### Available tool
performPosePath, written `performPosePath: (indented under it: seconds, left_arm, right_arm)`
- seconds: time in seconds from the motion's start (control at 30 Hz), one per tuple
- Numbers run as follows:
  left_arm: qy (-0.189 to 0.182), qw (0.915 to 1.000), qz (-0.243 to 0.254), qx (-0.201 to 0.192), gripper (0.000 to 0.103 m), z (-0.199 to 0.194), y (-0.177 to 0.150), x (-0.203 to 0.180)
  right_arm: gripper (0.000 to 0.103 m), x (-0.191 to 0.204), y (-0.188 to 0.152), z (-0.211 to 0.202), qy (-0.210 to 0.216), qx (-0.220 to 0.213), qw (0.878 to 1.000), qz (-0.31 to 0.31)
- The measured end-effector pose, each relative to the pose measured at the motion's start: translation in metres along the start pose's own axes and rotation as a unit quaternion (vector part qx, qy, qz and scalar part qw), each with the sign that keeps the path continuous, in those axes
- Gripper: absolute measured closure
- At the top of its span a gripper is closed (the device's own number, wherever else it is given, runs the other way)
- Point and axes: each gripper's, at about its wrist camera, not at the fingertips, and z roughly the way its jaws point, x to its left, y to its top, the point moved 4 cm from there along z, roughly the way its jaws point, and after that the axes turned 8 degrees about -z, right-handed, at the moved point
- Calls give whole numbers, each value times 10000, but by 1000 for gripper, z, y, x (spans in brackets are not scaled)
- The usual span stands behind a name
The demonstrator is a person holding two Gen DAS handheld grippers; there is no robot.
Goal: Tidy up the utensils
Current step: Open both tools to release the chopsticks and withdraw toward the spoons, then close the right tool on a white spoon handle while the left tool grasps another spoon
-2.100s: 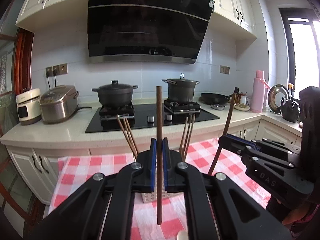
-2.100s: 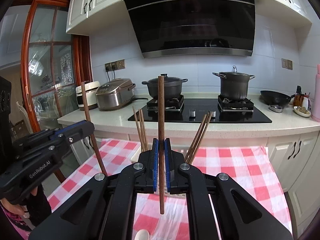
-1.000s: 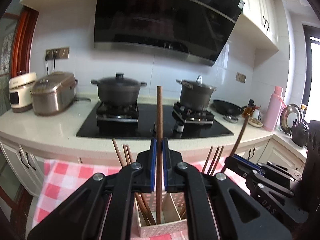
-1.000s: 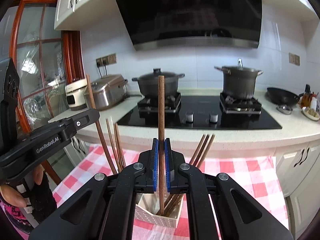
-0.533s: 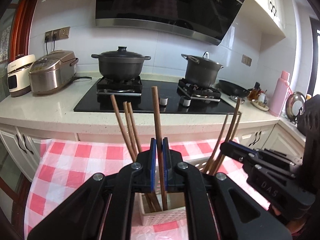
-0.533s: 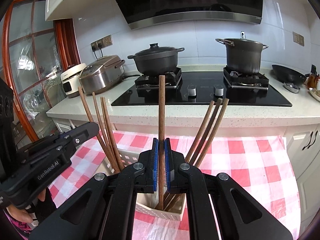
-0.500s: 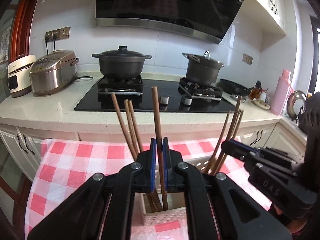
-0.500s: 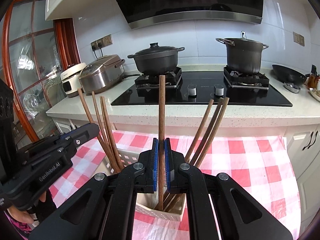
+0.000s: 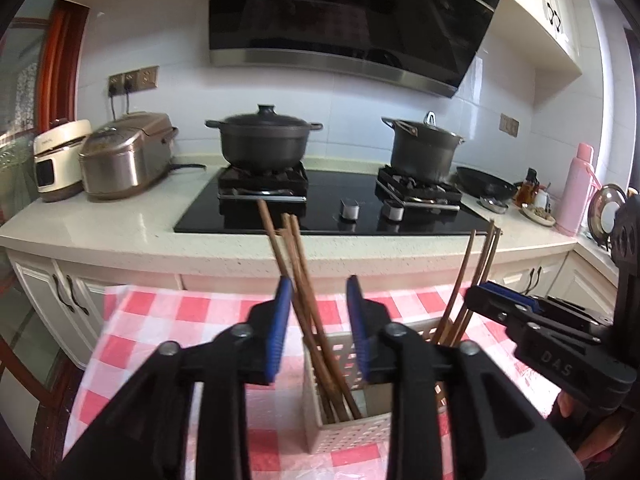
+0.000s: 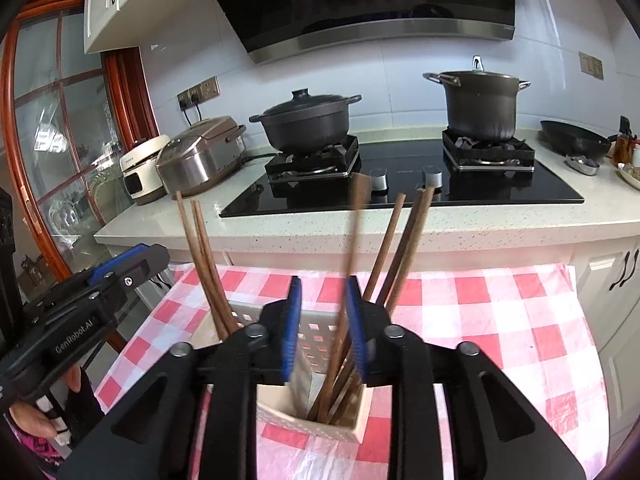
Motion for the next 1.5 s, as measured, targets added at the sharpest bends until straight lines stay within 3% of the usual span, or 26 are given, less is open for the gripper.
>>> performPosePath:
  seconds: [0.07,0.17,0.23,0.33,0.53,0.63,0.9,1.5]
  left_arm:
    - [35,10000,39,-56,71,-10,1,1]
    - [130,9997,133,-173,60,-31,-2,3]
    - [168,9993,211,-264,42,-49,-8,2]
    - [242,9982,331,-433,24,-76,-20,0]
    - [394,9963,495,-579,6,-120,-60,0]
    - [409,9961,559,-547,5,-137,-85,-1]
    - [452,9966,617,-312,5,-160,-146,3]
    - [416,9979,315,391,5,-134,-222,21]
  right_arm:
    - [77,1,-1,-10,-10,-42,10000,-34]
    - [77,7,-3,-32,-9,-146,9998,-95]
    - [67,12,-8,-50,29,-230,9997,-121]
    - [59,23,-18,-75,82,-346,9992,-182]
    - [54,43,-54,-116,34,-401,9985,-377]
    - [48,51,-75,-131,57,-377,9985,-401]
    - [47,61,-132,-150,-104,-163,9992,-356]
    - [47,45,-237,-113,-307,984,9940,355]
